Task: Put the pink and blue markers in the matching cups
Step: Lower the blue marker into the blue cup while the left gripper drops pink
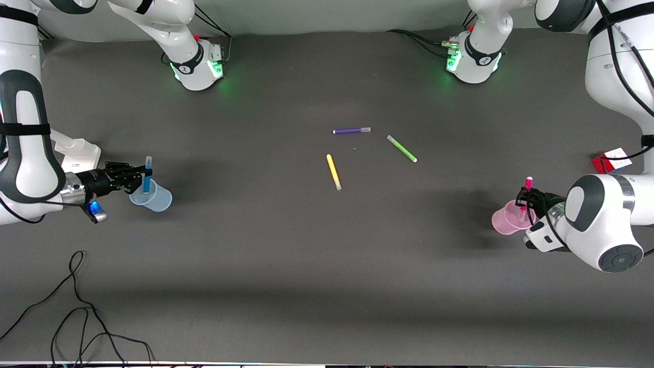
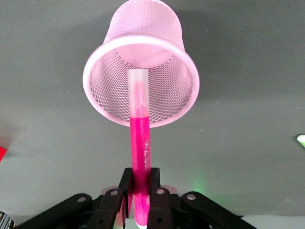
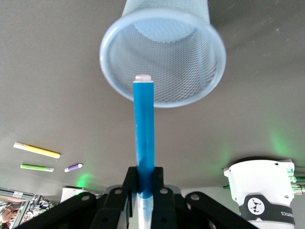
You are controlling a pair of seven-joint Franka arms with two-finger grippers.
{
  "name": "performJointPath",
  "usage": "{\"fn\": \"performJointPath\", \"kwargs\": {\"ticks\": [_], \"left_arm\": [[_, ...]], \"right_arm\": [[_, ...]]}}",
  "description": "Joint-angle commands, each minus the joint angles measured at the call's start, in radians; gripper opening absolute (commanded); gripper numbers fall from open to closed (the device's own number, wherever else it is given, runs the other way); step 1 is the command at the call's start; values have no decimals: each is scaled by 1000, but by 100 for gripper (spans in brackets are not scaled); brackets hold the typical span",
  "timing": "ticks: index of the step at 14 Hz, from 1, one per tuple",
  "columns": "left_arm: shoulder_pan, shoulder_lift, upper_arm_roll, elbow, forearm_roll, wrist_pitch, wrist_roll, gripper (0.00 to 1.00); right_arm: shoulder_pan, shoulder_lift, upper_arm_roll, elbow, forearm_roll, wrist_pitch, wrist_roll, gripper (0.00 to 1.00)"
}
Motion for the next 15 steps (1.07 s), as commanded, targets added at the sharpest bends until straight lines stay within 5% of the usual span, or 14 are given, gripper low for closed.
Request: {"fn": "performJointPath", "kwargs": {"ticks": [1,3,4,5,6,8,15], "left_arm": [[-15,36,3,43,21,-19,-16,0],[-18,42,3,44,21,-16,-24,0],[-18,44,3,46,21,-16,-25,0],[-19,44,3,46,23,-15,-25,9],[-19,44,3,46,26,-9,-24,34],[-19,44,3,46,28,-4,-22,100],[-42,18,5,110,44,-27,-73,100]], "right_arm": [[1,22,-6,20,-11,16,-30,0],[3,46,-6,43,-9,16,-34,0],[3,51,-6,52,-8,17,-34,21],[3,57,-5,60,-8,17,-34,53],[3,57,-6,66,-8,14,-33,97],[3,46,-6,66,-6,16,-33,100],[104,-176,-3,80,-89,8,-19,100]]}}
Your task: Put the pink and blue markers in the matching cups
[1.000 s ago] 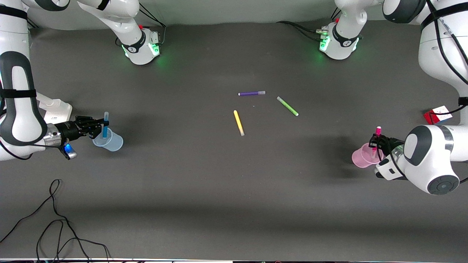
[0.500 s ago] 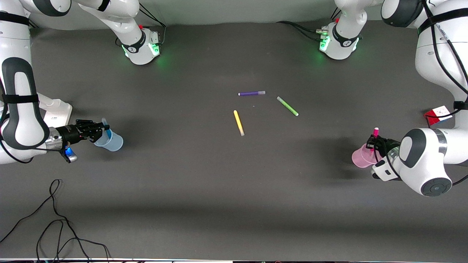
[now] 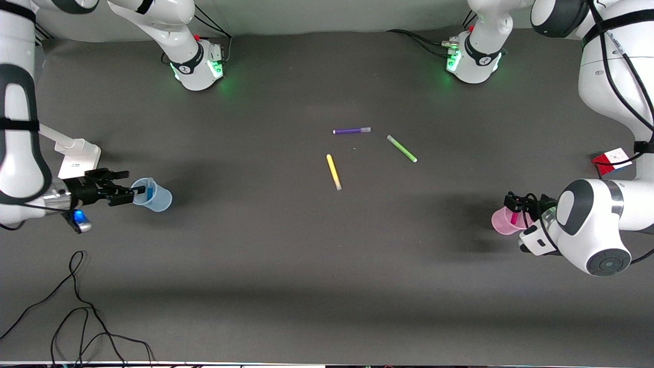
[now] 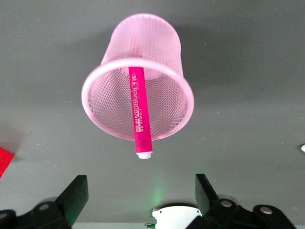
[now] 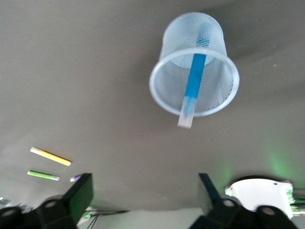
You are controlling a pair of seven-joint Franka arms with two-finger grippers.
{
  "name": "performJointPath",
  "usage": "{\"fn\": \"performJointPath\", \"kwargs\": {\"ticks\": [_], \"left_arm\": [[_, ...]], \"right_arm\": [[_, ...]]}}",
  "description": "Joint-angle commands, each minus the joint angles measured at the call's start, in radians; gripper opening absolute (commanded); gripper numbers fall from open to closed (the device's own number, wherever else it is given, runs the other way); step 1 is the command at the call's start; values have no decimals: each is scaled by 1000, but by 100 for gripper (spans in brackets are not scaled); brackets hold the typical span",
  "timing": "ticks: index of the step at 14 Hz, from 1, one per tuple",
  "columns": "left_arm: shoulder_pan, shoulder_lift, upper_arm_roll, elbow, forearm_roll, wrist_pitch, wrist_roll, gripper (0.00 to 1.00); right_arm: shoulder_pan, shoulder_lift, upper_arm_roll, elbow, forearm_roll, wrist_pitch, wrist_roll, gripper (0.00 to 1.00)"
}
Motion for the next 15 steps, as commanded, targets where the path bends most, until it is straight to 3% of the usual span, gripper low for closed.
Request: {"fn": "performJointPath", "kwargs": {"ticks": [1,7,13,15], "left_arm": [[-14,-30,2,51,20,-41,-66,100],[3,-237,-8,-8,-35,1,-48,100],[29,-539,-5,-267,-107,199,-43,100],[29,-593,-2,-298,-130,215,-43,100]], "right_arm": [[100,-151,-6,-26,-80,3,-5,100],[257,-376,-6,-87,-232,80,74,100],[252,-479,-23,-83,-260,80,65,100],[253,-502,-24,-83,-304,83,64,100]]}}
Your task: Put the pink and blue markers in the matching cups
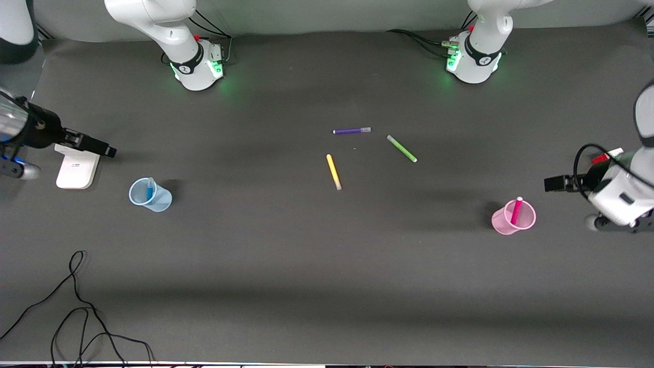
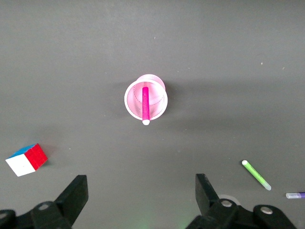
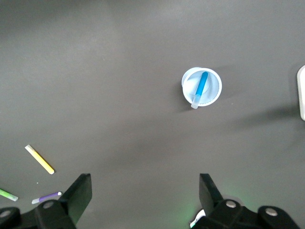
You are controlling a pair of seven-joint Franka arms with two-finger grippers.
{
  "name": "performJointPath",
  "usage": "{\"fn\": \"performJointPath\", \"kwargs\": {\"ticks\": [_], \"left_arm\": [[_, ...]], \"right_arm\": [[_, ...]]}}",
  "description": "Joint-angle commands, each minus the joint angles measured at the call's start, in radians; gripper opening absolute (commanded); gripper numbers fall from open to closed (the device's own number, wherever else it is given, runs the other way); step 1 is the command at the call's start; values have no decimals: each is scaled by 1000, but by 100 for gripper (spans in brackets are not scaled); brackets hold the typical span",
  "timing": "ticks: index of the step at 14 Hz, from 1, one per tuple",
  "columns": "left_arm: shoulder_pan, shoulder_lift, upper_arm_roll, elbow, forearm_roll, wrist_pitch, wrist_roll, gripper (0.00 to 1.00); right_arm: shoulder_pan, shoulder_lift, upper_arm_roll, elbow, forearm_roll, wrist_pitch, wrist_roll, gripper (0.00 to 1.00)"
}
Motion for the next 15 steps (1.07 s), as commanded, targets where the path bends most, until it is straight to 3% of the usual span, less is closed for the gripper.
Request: {"fn": "performJointPath", "kwargs": {"ticks": [1,4,5,7,9,12,15], "left_arm": [[9,-124,1,-119,-43,56,0,100],[-16,-176,8,-122,-47,62,0,100],[-46,-188,32,-121,-55,58,0,100],[-131,-211,119,-121,-87,47,1,100],[-129,-219,120,-121,-89,42,7,100],[-128,-222,120,-122,-89,21,53,100],[-128,-222,121,-122,-89,18,52,100]], "right_arm": [[7,-55,-1,-34,-66,23,0,100],[-5,-77,10,-66,-72,57,-35,100],[-51,-81,53,-72,-72,64,-70,100],[-225,-68,216,-51,-62,37,-181,100],[-246,-45,274,-28,-71,53,-230,100],[-202,-60,262,-26,-60,121,-278,100],[-94,-85,161,-37,-58,107,-329,100]]}}
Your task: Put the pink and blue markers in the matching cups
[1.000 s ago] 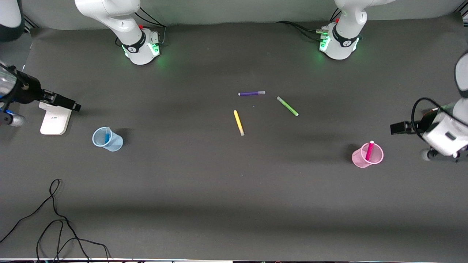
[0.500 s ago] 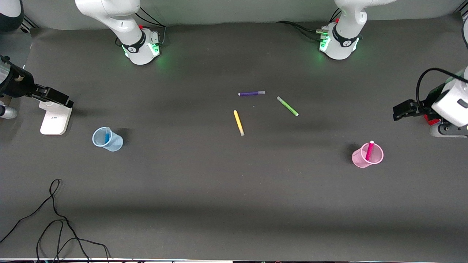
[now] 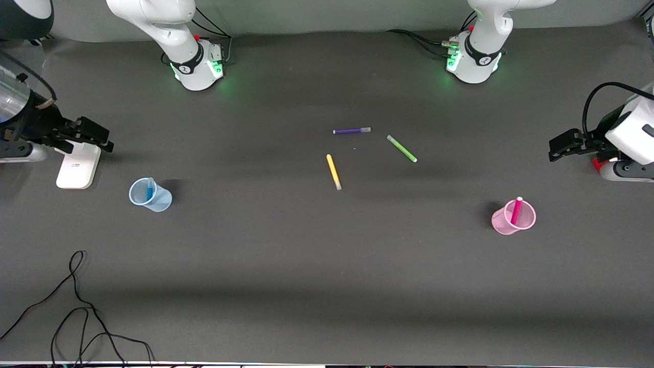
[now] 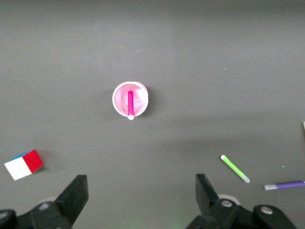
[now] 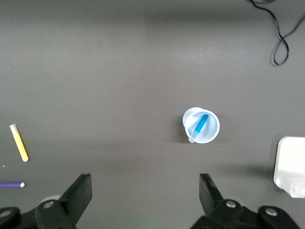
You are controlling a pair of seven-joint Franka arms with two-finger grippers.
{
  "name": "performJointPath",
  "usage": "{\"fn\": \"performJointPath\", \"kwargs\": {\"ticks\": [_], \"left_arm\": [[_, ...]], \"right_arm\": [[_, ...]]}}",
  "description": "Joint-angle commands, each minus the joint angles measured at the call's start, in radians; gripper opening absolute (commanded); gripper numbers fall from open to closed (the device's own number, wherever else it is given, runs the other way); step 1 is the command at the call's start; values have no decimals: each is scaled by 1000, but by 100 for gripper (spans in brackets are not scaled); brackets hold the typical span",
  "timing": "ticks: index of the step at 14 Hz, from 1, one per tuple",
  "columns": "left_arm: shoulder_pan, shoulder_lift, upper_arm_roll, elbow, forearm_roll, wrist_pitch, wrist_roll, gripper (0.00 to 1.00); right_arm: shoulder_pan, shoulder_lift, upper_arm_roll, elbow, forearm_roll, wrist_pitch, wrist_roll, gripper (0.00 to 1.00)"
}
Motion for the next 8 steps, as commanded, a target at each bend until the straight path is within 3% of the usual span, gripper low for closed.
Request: {"fn": "performJointPath", "kwargs": {"ticks": [1,2,5,8], "left_arm": [[-17,-34,18,-30,-12,-8,16,100],[-17,-35,18,-30,-12,-10,16,100],[-17,-35,20,-30,-10,-14,16,100],[-18,-34,20,-27,-10,-20,16,100]], "right_arm": [[64,-24,-73,-4,-8,-6,-43,100],[93,-19,-81,5,-6,-17,-47,100],[210,-15,-219,27,-5,-61,-50,100],[225,-7,-234,48,-5,-86,-57,100]]}}
